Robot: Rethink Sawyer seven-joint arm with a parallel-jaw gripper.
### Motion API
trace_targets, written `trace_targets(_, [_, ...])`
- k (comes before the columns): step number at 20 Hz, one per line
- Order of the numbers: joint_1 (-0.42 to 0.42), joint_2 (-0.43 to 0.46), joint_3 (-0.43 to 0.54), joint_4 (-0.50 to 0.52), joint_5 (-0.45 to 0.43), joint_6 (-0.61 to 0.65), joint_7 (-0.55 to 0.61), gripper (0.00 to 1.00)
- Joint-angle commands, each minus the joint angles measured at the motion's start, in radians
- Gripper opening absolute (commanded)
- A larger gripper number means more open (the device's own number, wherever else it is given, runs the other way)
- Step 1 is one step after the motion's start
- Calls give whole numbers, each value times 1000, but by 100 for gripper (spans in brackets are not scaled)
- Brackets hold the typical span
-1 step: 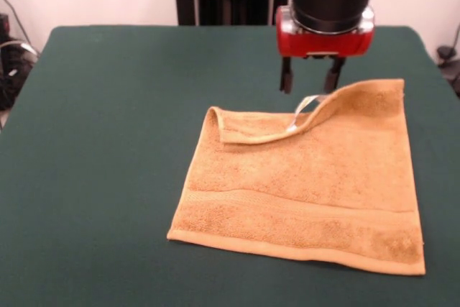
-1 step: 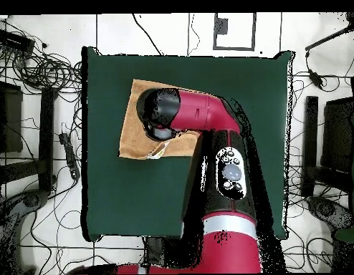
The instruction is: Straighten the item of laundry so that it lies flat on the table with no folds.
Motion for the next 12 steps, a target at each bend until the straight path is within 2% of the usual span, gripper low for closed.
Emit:
trace_targets(1, [-17,-11,166,30,-33,-10,-141,100])
trace_targets(3, [-23,-9,163,16,-50,-40,-117,100])
trace_targets(7, [-30,-20,150,5,-123,-55,-157,100])
trace_targets(9, [-11,-21,107,-8,-181,1,-158,100])
trace_targets(12, [10,-11,50,-45,-216,31,-55,100])
